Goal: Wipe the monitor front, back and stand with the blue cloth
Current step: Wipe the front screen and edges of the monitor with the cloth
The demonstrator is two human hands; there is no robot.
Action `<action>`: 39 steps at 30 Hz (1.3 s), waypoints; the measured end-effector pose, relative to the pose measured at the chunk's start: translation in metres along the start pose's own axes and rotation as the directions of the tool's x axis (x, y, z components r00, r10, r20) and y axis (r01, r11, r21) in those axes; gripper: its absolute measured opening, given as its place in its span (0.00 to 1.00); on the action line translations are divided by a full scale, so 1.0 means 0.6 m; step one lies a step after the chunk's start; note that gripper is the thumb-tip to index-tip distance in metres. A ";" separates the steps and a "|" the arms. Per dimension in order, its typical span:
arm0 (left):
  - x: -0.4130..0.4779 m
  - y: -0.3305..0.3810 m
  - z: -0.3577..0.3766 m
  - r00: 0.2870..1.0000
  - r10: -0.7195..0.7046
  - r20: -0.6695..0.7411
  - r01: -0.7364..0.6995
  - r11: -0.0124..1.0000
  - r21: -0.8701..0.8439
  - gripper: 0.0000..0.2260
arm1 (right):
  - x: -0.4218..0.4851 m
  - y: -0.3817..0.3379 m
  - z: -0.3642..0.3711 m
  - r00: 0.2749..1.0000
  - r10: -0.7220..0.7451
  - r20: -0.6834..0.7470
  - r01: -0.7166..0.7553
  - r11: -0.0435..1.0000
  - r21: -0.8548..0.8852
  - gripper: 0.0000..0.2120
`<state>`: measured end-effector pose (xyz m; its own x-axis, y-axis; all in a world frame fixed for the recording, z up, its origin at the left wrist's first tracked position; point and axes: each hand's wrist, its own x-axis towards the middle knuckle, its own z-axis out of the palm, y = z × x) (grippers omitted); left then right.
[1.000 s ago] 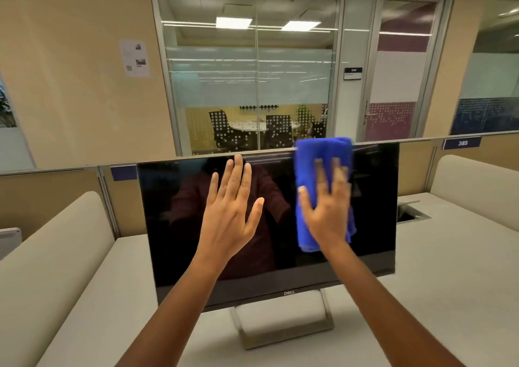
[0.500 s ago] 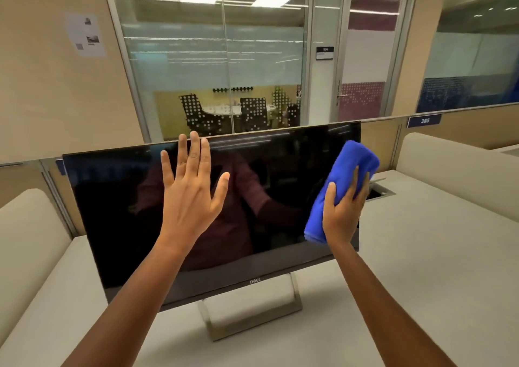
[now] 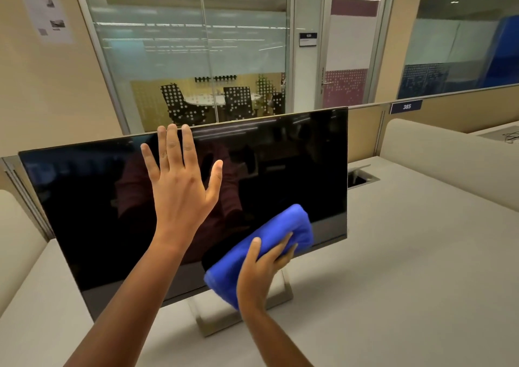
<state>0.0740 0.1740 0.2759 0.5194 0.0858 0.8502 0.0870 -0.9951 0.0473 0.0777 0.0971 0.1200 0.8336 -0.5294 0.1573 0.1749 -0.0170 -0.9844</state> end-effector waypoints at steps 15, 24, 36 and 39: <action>-0.001 -0.006 0.005 0.999 0.020 -0.026 -0.020 1.000 0.014 0.30 | 0.186 0.008 -0.079 0.973 0.070 -0.218 -0.065 0.997 0.030 0.34; -0.001 -0.001 0.007 0.999 0.001 -0.036 -0.001 1.000 -0.003 0.29 | 0.076 0.025 -0.057 0.996 -0.066 -0.055 0.065 0.998 -0.027 0.41; 0.000 -0.002 0.000 1.000 -0.007 -0.019 0.007 1.000 0.024 0.28 | 0.239 -0.012 -0.114 0.965 0.148 -0.218 -0.150 0.989 0.009 0.27; 0.000 0.001 0.000 1.000 -0.014 -0.018 0.015 0.999 0.034 0.28 | 0.265 -0.041 -0.120 0.965 0.172 -0.196 -0.183 0.983 -0.037 0.27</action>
<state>0.0739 0.1732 0.2762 0.5026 0.0993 0.8588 0.1232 -0.9915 0.0425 0.1682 -0.0478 0.1633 0.7319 -0.6806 -0.0330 0.0005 0.0490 -0.9988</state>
